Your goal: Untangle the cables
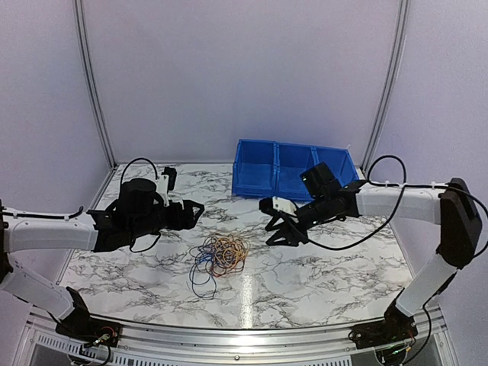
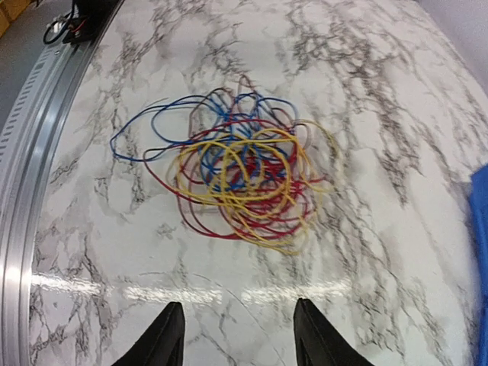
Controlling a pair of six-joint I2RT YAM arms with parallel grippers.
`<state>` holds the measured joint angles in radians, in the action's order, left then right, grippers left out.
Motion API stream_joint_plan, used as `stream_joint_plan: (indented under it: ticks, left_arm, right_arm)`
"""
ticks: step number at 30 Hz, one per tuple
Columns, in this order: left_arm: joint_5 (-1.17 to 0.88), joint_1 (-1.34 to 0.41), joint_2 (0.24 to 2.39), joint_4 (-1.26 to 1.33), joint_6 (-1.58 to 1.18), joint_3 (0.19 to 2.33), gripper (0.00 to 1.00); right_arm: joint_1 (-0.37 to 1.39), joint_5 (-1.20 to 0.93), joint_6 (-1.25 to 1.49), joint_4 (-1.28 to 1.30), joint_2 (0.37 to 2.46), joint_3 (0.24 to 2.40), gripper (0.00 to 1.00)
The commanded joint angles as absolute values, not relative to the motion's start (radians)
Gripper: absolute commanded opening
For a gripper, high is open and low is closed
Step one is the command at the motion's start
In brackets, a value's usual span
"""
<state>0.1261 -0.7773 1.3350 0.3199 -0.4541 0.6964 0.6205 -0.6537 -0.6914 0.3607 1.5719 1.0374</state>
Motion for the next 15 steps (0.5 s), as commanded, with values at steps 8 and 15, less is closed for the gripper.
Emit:
stream_joint_plan:
  ticks: [8, 15]
  left_arm:
    - [0.101, -0.777, 1.244, 0.301, -0.463, 0.605, 0.85]
    - [0.092, -0.793, 1.270, 0.302, -0.462, 0.599, 0.86]
  right_arm:
    - [0.836, -0.552, -0.587, 0.402, 1.791, 1.219, 0.59]
    - [0.838, -0.505, -0.514, 0.385, 1.882, 1.289, 0.45]
